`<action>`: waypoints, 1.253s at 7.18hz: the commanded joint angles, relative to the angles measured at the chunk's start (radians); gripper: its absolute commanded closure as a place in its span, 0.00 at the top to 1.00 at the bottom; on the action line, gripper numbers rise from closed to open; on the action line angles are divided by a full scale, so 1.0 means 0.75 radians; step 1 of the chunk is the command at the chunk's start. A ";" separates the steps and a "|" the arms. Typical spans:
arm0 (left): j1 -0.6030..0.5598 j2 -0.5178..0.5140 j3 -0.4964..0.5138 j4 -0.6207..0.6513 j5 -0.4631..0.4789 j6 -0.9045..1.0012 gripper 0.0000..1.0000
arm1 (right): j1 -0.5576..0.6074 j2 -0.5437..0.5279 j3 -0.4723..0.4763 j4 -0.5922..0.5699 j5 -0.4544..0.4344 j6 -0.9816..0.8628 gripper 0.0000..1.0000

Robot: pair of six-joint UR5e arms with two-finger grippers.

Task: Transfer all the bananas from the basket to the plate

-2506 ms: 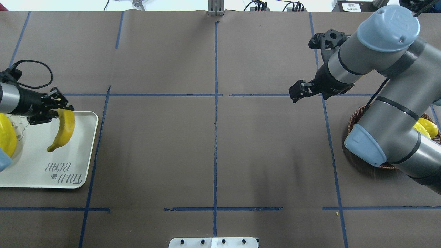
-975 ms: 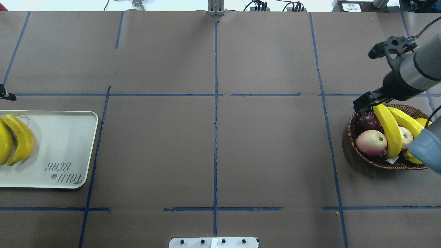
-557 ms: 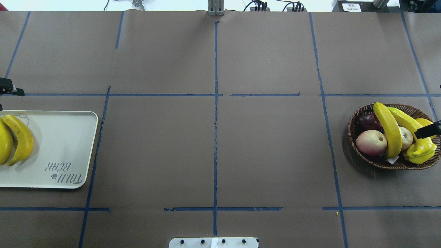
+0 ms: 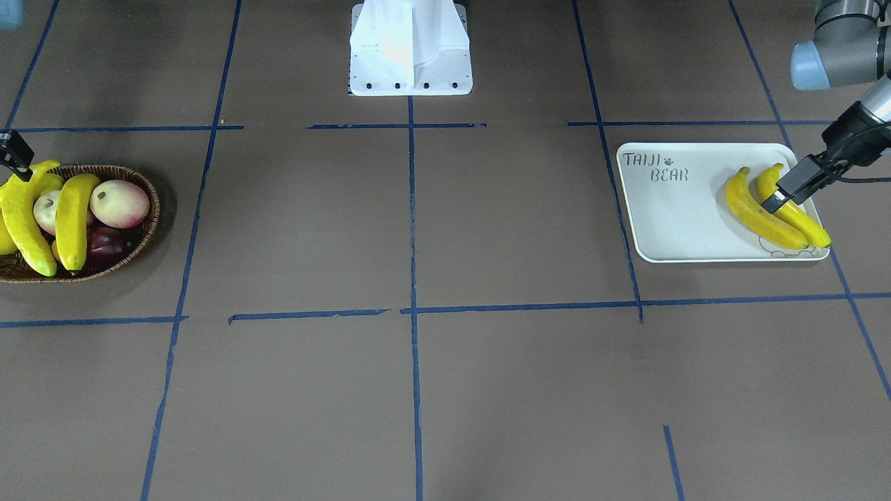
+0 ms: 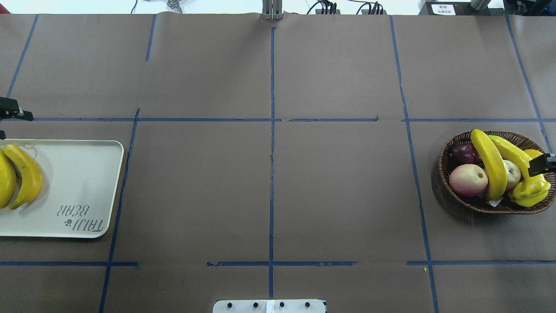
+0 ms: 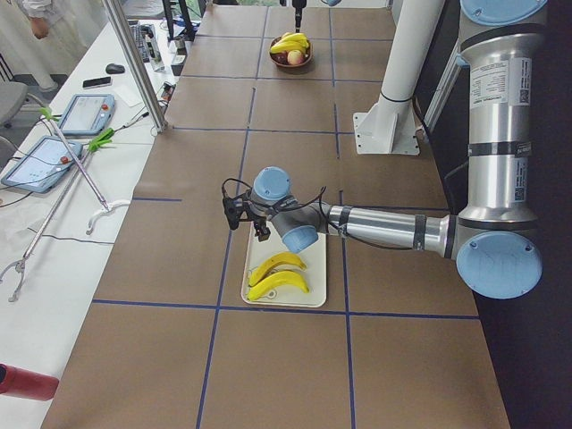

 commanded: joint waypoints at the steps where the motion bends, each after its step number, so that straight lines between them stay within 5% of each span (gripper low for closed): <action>1: 0.001 0.000 0.000 -0.001 -0.002 0.000 1.00 | -0.063 0.000 -0.035 0.000 -0.052 0.028 0.76; 7: 0.001 -0.002 -0.002 -0.001 -0.002 0.000 1.00 | -0.145 0.018 -0.092 0.000 -0.119 0.012 0.60; 9: 0.001 -0.002 -0.002 -0.001 -0.002 0.000 1.00 | -0.141 0.018 -0.080 0.002 -0.121 0.008 0.09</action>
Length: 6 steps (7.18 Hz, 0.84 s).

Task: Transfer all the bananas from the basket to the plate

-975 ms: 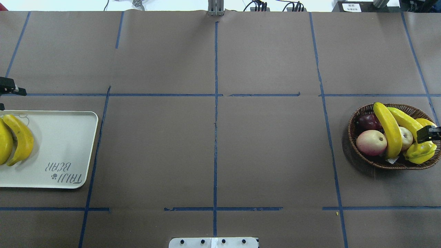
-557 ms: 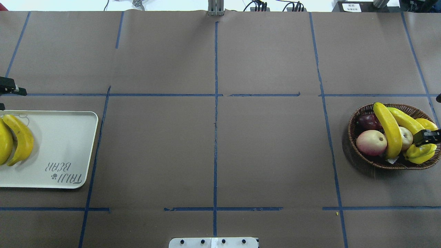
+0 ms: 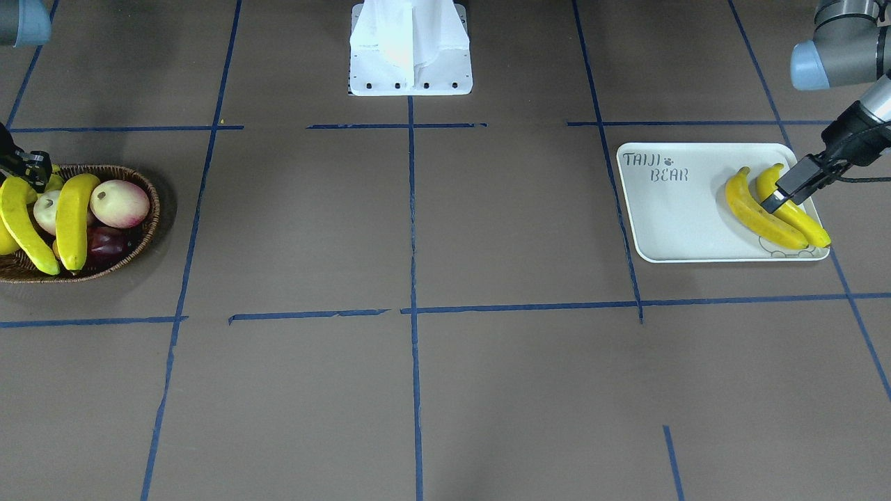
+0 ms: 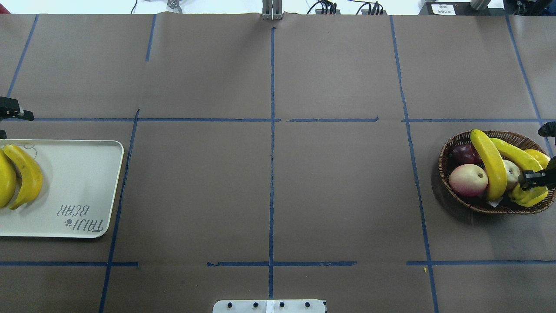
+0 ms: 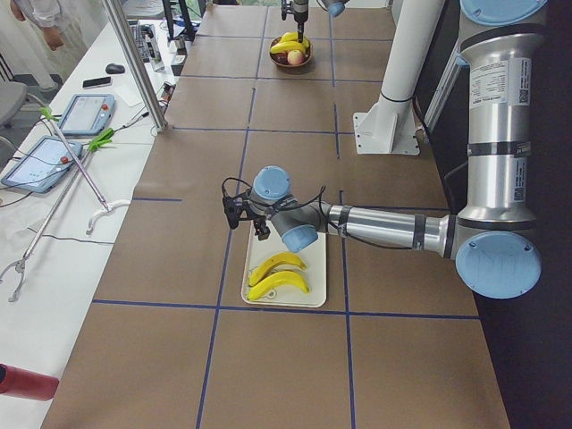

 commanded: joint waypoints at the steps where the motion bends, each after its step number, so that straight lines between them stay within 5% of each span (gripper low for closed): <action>1: 0.000 0.000 0.000 0.000 0.000 -0.002 1.00 | 0.004 0.000 0.037 0.000 0.000 -0.015 0.00; 6: 0.051 -0.051 -0.009 -0.002 0.006 -0.061 1.00 | 0.216 0.093 0.191 -0.002 0.032 -0.076 0.00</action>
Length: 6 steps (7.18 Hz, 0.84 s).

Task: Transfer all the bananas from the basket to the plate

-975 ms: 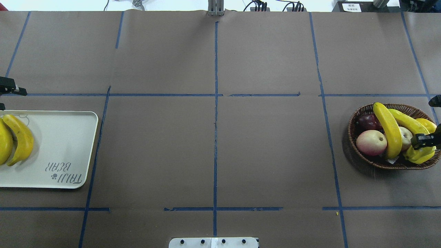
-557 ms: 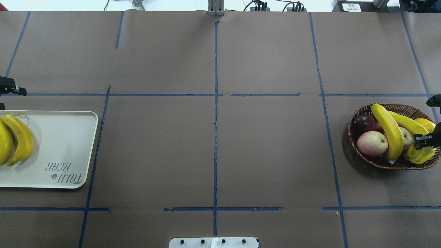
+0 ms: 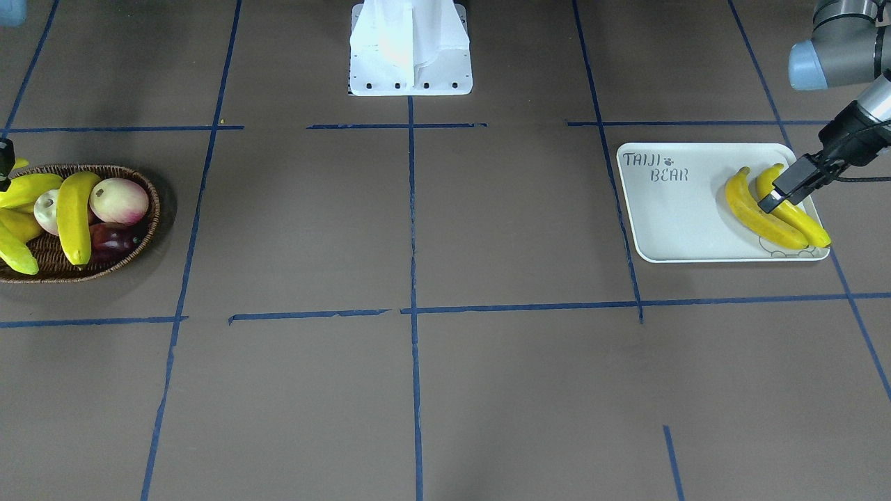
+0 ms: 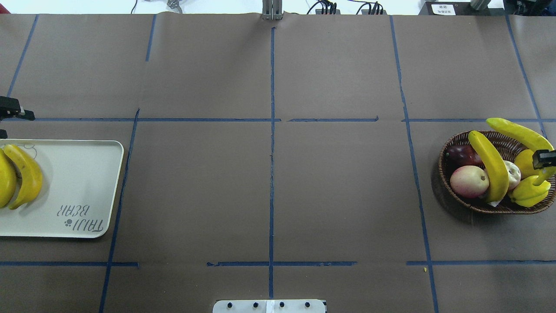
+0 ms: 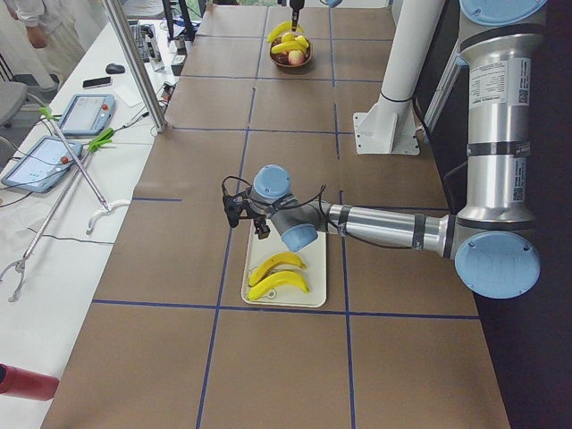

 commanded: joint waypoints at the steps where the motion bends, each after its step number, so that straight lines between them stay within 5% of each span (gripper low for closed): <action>1: 0.070 -0.085 -0.002 -0.001 -0.001 -0.104 1.00 | 0.022 0.164 0.035 -0.001 0.043 -0.018 0.00; 4: 0.194 -0.354 -0.018 0.009 -0.001 -0.525 1.00 | -0.159 0.453 0.038 -0.018 0.066 0.081 0.00; 6: 0.258 -0.530 -0.014 0.101 -0.003 -0.791 1.00 | -0.387 0.633 0.035 -0.022 -0.141 0.328 0.00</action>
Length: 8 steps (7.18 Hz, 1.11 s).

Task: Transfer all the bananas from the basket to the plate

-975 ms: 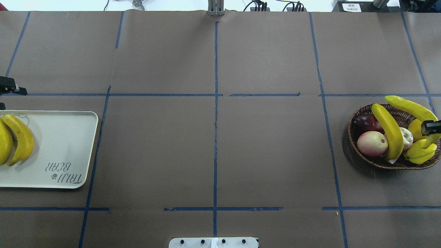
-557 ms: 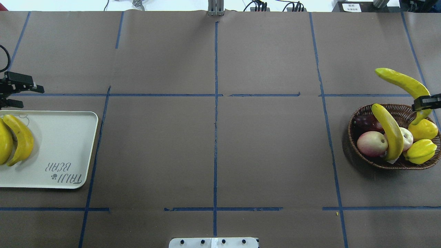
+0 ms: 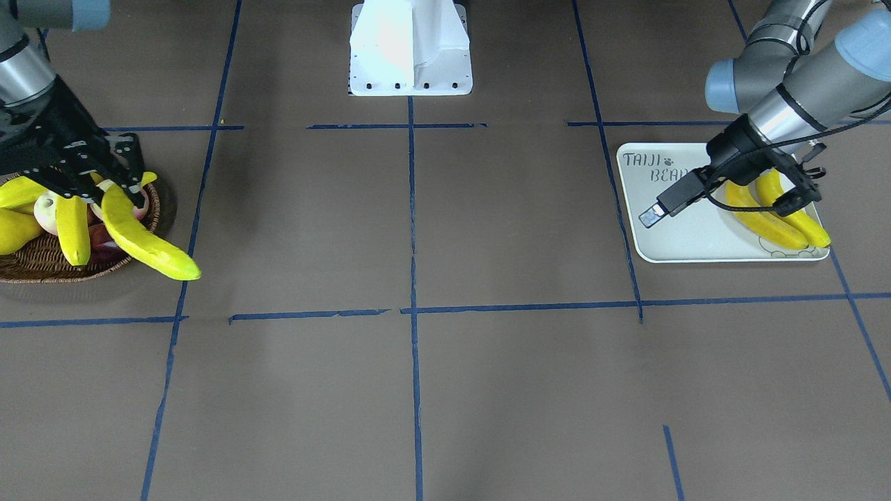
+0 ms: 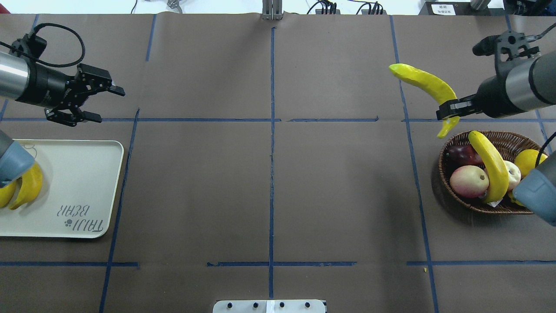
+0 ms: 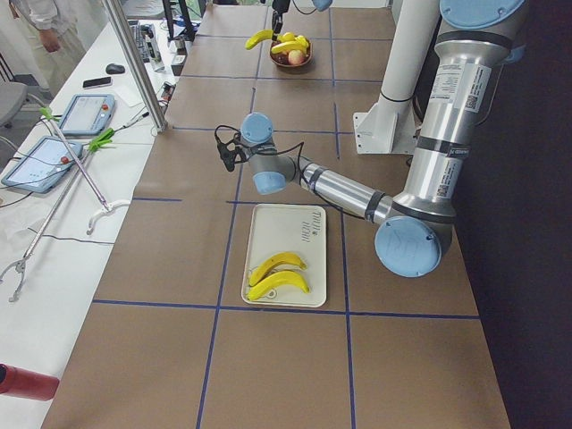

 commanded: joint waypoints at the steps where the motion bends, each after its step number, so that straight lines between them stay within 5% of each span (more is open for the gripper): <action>1: 0.067 -0.209 -0.002 0.203 0.003 -0.215 1.00 | -0.279 0.166 -0.013 -0.018 -0.262 0.251 0.00; 4: 0.149 -0.365 0.006 0.368 0.013 -0.333 1.00 | -0.506 0.520 -0.015 -0.579 -0.549 0.278 0.00; 8: 0.356 -0.614 0.037 0.586 0.274 -0.560 1.00 | -0.658 0.790 -0.278 -0.587 -0.719 0.526 0.00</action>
